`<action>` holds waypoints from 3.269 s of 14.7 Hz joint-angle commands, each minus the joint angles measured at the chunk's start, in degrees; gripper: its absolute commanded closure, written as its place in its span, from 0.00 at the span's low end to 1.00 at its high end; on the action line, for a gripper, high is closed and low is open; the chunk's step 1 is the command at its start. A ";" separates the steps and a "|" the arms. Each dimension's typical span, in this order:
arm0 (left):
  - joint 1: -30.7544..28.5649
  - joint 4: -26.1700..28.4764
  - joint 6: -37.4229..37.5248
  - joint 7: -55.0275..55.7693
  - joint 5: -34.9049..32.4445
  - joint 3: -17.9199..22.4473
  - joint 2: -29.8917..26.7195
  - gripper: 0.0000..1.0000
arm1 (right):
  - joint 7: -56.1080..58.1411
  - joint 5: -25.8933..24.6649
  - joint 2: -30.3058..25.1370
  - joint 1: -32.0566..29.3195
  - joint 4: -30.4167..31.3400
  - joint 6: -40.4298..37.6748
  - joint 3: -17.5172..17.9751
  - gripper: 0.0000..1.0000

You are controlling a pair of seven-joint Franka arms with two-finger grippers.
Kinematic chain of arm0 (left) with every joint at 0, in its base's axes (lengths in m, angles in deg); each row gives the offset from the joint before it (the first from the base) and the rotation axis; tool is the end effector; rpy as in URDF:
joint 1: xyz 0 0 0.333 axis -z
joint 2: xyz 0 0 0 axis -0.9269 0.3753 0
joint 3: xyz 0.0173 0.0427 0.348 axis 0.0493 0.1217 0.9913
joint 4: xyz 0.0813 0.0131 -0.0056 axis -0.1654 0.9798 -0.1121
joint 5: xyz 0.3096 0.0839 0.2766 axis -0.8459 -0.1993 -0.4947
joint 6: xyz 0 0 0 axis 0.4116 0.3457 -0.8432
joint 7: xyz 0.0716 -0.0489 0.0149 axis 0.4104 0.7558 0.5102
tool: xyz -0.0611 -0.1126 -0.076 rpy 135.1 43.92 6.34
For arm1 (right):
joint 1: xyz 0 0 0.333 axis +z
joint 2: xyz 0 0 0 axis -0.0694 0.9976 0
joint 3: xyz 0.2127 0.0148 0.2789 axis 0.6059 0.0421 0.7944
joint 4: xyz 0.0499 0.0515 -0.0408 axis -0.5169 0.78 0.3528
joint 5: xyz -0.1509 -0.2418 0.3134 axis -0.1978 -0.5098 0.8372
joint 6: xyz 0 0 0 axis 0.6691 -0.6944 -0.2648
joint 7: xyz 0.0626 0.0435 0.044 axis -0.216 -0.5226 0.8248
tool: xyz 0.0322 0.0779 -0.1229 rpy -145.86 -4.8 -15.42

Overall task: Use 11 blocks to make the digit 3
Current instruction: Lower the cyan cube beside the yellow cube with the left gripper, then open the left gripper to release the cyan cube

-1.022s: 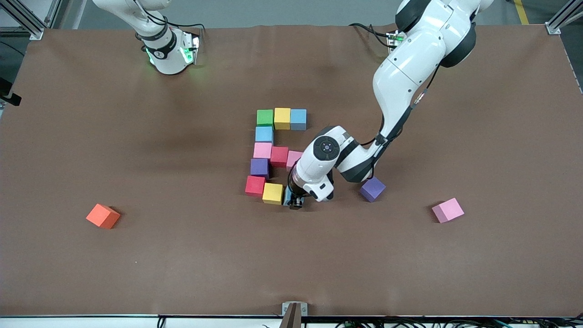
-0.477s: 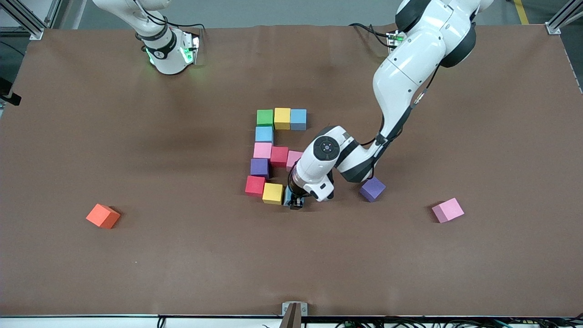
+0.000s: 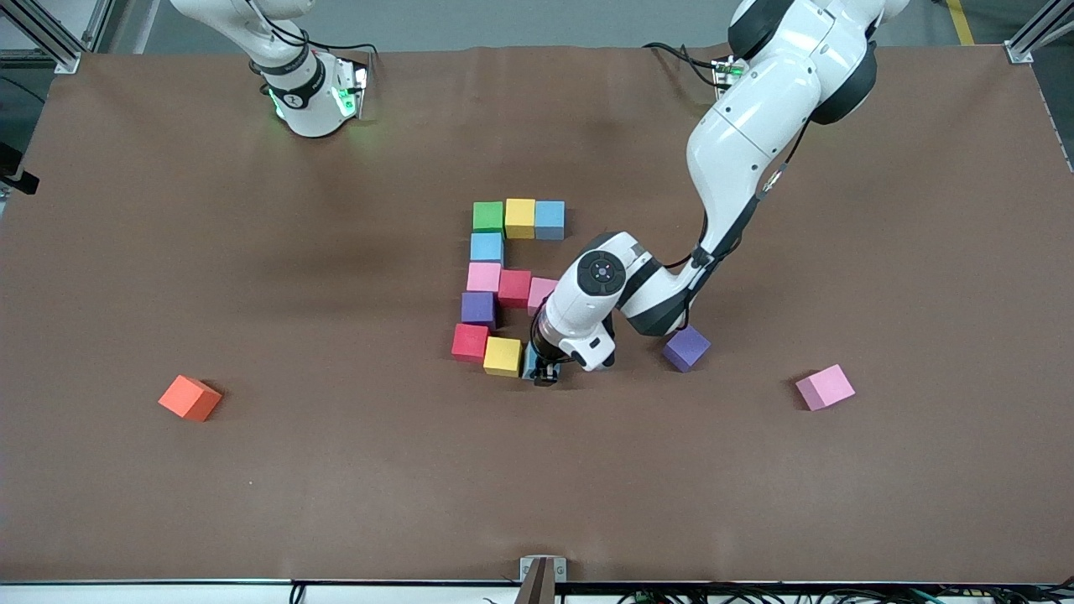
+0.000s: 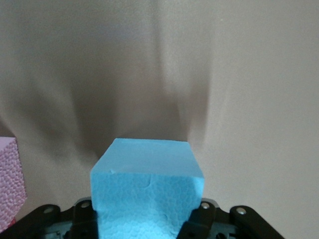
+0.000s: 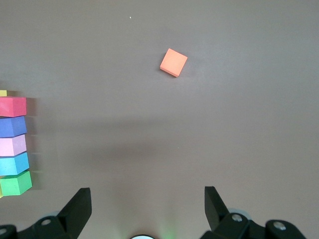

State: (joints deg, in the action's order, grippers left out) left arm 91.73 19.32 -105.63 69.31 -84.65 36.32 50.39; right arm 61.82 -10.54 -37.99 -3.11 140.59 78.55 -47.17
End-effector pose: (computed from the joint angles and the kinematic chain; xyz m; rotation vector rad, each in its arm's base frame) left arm 0.6321 -0.5387 0.1391 2.0191 1.9763 -0.1631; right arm 0.5521 -0.1040 0.6758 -3.1225 0.0662 0.0392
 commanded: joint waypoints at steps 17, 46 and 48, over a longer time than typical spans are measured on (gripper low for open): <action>2.24 -0.11 -3.61 0.05 1.40 0.74 3.85 0.69 | 0.01 -1.21 0.06 -0.52 -0.79 -0.56 0.14 0.00; -6.63 0.42 3.49 -1.53 2.71 -7.95 -6.78 0.00 | -0.34 -0.59 -0.20 6.60 9.39 5.58 0.93 0.00; -9.00 0.59 5.86 -1.62 2.10 -9.71 -8.18 0.00 | -0.17 -0.68 -1.51 6.69 11.94 8.22 0.93 0.00</action>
State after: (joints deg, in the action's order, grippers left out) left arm 85.03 18.53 -102.61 68.67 -83.15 28.33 44.66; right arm 61.73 -10.63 -37.02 3.08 148.82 84.25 -46.15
